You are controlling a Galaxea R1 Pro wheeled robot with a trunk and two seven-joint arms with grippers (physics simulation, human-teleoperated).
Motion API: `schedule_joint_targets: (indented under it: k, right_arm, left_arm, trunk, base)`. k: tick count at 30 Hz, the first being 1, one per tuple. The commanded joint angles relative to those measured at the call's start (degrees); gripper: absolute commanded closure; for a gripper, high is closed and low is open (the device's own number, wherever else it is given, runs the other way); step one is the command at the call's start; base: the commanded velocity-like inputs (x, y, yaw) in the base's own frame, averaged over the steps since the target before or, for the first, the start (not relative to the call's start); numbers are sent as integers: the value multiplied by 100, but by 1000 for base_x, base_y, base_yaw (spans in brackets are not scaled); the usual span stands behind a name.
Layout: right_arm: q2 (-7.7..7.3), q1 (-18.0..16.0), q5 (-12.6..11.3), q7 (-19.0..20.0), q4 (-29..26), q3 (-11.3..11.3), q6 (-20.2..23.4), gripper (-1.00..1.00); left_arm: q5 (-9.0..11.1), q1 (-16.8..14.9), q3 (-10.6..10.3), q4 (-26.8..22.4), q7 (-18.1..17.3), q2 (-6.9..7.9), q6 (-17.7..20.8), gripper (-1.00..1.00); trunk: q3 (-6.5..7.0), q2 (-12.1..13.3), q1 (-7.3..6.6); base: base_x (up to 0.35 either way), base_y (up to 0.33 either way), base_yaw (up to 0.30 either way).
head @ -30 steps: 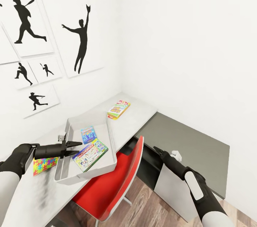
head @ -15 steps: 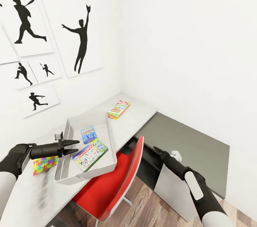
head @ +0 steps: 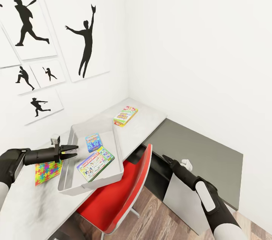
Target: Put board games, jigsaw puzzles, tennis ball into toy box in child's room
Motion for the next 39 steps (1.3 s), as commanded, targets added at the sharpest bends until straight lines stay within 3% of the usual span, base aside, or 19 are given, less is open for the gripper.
schedule_joint_targets:
  k: [1, 12, 15, 19, 21, 26, 32, 39]
  right_arm:
    - [5, -5, -37, 6, -2, -21, 49, -100]
    - [1, -5, -35, 9, -2, -21, 49, -100]
    - [-3, -5, -35, 12, -2, -21, 49, -100]
    - [-6, -5, -37, 13, -2, -21, 49, -100]
    - [-2, -5, -37, 13, -2, -21, 49, -100]
    - [-1, -5, -37, 14, -3, -21, 49, -100]
    - [0, -5, -37, 14, -8, -21, 49, -100]
    - [0, -5, -37, 13, -10, -22, 49, -100]
  left_arm:
    - [-46, 6, 21, -136, -42, 12, 63, -100]
    - [-8, 55, 48, -656, -42, 55, 68, -100]
    - [114, 173, 48, -937, -42, 111, 82, -100]
    - [695, 451, 49, -1410, -42, 274, 116, -100]
    - [1246, 642, 49, -1644, -42, 411, 127, -100]
    - [1972, 926, 45, -1959, -42, 647, 133, -100]
    - [2192, 1063, 48, -2110, -42, 746, 134, -100]
    - [2234, 1093, 24, -2227, -42, 759, 130, -100]
  trunk:
    - [-12, -11, 4]
    - [-12, -11, 4]
    - [-12, -11, 4]
    - [-12, -11, 4]
    - [-12, -11, 4]
    - [-12, -11, 4]
    - [-12, -11, 4]
    - [-12, -11, 4]
  base:
    - [0, 0, 0]
    - [0, 0, 0]
    - [0, 0, 0]
    - [0, 0, 0]
    - [0, 0, 0]
    - [0, 0, 0]
    - [0, 0, 0]
    - [-121, -96, 0]
